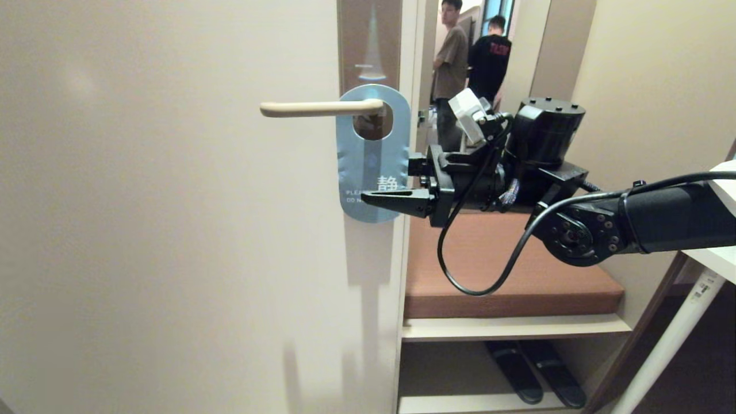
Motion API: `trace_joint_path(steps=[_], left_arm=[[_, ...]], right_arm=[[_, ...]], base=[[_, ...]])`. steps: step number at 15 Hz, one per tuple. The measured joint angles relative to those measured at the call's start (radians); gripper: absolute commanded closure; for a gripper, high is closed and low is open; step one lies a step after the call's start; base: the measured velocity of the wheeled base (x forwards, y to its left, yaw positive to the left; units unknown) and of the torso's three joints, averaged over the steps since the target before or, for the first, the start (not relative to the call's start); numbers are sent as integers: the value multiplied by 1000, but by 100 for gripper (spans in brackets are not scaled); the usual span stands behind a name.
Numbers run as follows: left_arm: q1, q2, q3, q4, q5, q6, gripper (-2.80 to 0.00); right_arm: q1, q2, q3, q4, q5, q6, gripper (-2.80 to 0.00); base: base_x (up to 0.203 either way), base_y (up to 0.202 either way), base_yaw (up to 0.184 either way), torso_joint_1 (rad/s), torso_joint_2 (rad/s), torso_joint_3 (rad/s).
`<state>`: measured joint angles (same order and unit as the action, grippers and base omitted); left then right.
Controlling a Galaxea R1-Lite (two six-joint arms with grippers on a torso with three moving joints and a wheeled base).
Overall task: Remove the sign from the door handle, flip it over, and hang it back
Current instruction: Take down the sign
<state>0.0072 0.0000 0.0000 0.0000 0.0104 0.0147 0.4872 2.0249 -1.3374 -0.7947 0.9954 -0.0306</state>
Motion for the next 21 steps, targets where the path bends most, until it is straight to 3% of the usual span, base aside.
trace_joint_path(steps=[12,21], left_arm=[[0,0,0,0,0,0,0],[0,0,0,0,0,0,0]], right_arm=[[0,1,3,0,-4,-5,0],[42,-6,23,0,-121,-38,0]], base=[[0,0,0,0,0,0],[0,0,0,0,0,0]])
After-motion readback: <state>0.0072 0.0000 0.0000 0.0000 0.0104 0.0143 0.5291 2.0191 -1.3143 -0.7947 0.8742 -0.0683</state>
